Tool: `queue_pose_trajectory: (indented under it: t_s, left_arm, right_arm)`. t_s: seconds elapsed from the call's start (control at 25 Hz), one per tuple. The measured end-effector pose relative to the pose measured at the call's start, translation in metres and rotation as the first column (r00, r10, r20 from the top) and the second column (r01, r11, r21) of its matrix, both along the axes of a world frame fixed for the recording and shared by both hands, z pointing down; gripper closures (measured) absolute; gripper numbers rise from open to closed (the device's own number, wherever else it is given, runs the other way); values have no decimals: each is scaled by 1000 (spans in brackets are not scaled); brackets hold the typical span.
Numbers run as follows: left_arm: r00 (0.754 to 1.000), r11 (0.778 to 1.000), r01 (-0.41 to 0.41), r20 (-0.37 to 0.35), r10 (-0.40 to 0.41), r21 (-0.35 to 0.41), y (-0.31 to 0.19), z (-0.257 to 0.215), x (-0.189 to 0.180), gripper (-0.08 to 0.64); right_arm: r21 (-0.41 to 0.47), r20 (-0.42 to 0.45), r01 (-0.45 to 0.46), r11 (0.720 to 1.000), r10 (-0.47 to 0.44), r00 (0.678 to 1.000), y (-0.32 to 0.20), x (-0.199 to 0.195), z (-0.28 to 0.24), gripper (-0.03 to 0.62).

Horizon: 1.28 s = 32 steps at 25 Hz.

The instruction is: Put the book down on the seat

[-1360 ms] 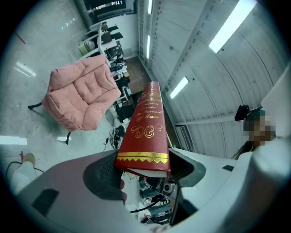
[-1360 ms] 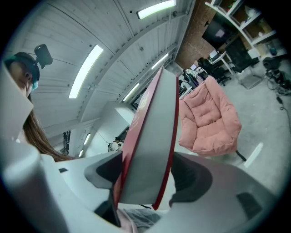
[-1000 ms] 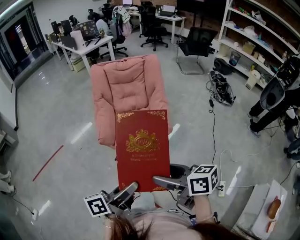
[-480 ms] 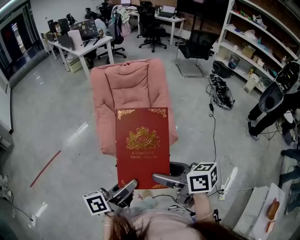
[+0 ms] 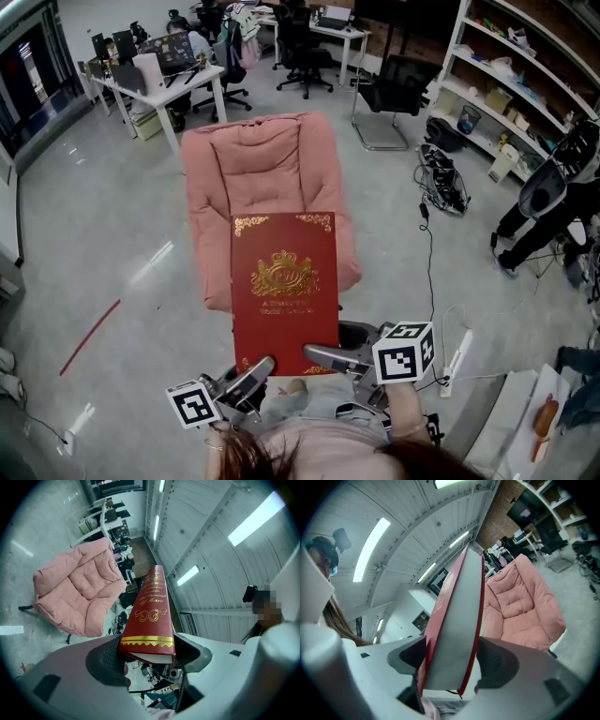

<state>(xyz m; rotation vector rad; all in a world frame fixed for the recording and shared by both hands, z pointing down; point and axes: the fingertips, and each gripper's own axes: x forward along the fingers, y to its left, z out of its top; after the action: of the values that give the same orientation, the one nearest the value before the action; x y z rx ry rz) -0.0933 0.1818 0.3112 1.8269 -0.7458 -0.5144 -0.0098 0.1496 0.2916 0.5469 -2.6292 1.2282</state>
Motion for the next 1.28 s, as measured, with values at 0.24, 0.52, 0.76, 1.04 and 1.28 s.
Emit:
queue_pose_trajectory:
  t_s: [0.24, 0.52, 0.76, 1.04, 1.28]
  left_arm:
    - [1000, 1000, -3, 11, 3, -4, -17, 7, -4, 281]
    - [1000, 1000, 12, 11, -12, -18, -49, 15, -10, 281]
    - [1000, 999, 18, 16, -18, -36, -89, 11, -17, 281]
    - [999, 999, 12, 37, -11, -45, -129, 29, -12, 279]
    - [998, 998, 11, 55, -7, -58, -164, 47, -12, 276]
  right_arm:
    - [-13, -2, 4, 1000, -4, 1000, -17, -4, 7, 262]
    - [-22, 0, 15, 1000, -15, 1000, -50, -10, 15, 262]
    - [-44, 7, 11, 999, -10, 1000, -91, -17, 13, 262]
    - [-64, 13, -1, 998, 1, 1000, -129, -11, 34, 262]
    - [-73, 17, -4, 997, 6, 1000, -165, -12, 52, 262]
